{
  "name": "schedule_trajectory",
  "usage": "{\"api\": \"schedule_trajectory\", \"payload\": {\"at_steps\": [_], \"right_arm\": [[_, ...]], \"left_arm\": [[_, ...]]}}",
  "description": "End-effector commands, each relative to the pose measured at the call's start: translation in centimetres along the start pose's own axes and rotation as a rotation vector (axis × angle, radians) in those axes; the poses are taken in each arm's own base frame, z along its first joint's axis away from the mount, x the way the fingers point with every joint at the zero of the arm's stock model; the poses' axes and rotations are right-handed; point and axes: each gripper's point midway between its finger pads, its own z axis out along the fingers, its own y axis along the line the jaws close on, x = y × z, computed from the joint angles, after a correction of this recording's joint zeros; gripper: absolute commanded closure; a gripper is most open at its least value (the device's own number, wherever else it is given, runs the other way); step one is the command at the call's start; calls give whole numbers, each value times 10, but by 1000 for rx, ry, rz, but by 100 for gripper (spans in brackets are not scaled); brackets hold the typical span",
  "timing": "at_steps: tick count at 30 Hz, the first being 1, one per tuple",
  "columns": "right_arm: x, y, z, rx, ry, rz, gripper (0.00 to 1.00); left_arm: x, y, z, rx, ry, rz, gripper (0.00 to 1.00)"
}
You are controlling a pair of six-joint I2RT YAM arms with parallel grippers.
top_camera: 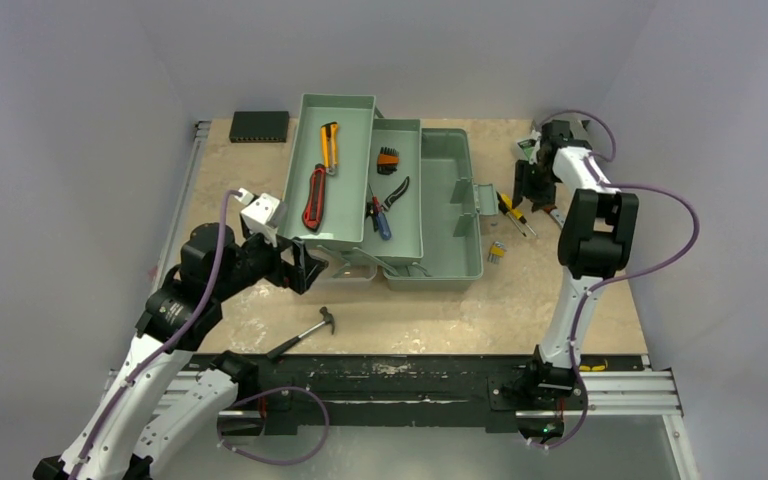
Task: Pack the tool kit
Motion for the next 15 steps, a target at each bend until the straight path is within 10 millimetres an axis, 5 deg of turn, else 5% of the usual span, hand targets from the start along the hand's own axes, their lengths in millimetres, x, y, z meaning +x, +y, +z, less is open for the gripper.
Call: {"api": "schedule_trajectory", "payload": {"at_steps": [1, 8, 15], "right_arm": [[12, -2, 20, 47, 61, -19, 53], [9, -2, 22, 59, 43, 11, 74], [-5, 17, -13, -34, -51, 21, 98]], "left_arm": [[-7, -1, 2, 10, -30, 33, 6], [-7, -1, 1, 9, -34, 35, 6], [-8, -1, 1, 6, -36, 35, 5]]}}
